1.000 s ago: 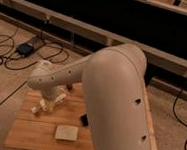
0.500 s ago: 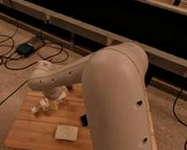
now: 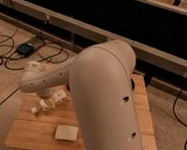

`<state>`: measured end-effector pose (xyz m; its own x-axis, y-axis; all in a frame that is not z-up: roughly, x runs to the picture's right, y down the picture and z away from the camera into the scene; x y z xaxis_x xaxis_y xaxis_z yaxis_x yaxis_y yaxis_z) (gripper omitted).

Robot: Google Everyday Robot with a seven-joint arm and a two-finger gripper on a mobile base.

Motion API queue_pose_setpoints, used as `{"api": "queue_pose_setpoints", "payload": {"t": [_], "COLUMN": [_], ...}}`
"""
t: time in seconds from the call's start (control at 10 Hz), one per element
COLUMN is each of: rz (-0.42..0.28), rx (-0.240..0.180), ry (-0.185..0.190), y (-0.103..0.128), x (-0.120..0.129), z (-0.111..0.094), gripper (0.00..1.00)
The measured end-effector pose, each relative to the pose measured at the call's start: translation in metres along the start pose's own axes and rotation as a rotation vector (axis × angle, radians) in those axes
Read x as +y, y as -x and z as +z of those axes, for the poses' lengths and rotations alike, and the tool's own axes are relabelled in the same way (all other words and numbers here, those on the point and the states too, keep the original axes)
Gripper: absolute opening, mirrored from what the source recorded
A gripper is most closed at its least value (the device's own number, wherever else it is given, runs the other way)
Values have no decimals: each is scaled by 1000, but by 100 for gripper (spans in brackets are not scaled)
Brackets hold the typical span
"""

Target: Stand the bottle upright

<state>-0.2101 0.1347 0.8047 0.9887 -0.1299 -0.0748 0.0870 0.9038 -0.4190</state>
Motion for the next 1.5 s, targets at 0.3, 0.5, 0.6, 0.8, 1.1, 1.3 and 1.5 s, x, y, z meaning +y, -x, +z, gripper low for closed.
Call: {"api": "queue_pose_setpoints", "payload": {"t": [0.3, 0.5, 0.6, 0.8, 1.1, 1.3, 1.5], "rz": [-211, -330, -371, -428, -469, -496, -516], "rx": [94, 185, 225, 281, 328, 372, 419], "ry": [12, 3, -1, 5, 35, 36, 3], "y": [19, 28, 31, 41, 49, 48, 50], "x": [11, 8, 6, 8, 19, 22, 20], "z": [9, 12, 14, 22, 41, 49, 54], "gripper": [71, 71, 71, 71, 71, 71, 70]}}
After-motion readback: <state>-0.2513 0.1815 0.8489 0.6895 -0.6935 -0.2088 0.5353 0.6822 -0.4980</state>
